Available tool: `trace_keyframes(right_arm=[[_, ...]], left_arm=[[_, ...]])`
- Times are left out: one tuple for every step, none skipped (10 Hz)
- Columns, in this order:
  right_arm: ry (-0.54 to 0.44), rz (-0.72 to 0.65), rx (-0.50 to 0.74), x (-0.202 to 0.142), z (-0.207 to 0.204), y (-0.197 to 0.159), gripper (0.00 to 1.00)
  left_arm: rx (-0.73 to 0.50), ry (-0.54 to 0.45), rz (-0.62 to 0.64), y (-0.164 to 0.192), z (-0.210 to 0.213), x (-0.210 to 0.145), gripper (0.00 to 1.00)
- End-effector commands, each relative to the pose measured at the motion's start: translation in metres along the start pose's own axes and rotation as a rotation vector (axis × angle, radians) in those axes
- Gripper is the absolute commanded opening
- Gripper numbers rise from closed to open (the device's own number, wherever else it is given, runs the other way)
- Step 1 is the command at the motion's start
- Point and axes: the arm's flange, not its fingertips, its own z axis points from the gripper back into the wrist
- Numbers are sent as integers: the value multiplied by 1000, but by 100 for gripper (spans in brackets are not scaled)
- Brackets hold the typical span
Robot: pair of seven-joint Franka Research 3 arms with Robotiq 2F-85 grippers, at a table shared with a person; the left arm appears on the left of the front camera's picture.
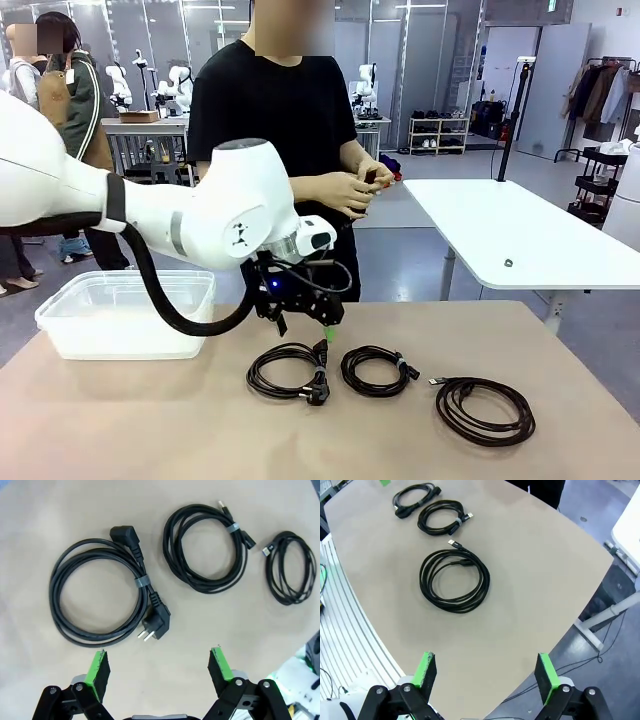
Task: Organize and store the cables.
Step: Place the Power Cable into the Organizing box.
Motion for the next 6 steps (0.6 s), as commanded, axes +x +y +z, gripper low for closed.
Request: trace_keyframes(right_arm=[[15, -32, -10, 5, -2, 0, 100], [15, -32, -10, 5, -2, 0, 100], [15, -32, -10, 5, -2, 0, 100], [15, -32, -10, 5, -2, 0, 100], [15, -32, -10, 5, -2, 0, 100], [15, -32, -10, 5, -2, 0, 100]], left_arm=[[-20, 11, 61, -9, -23, 17, 100], [-26, 11, 105, -6, -35, 25, 100], [8, 15, 143, -5, -45, 29, 100], [27, 22, 165, -5, -53, 30, 100], [25, 31, 175, -5, -62, 31, 100], [25, 31, 195, -2, -74, 36, 100]])
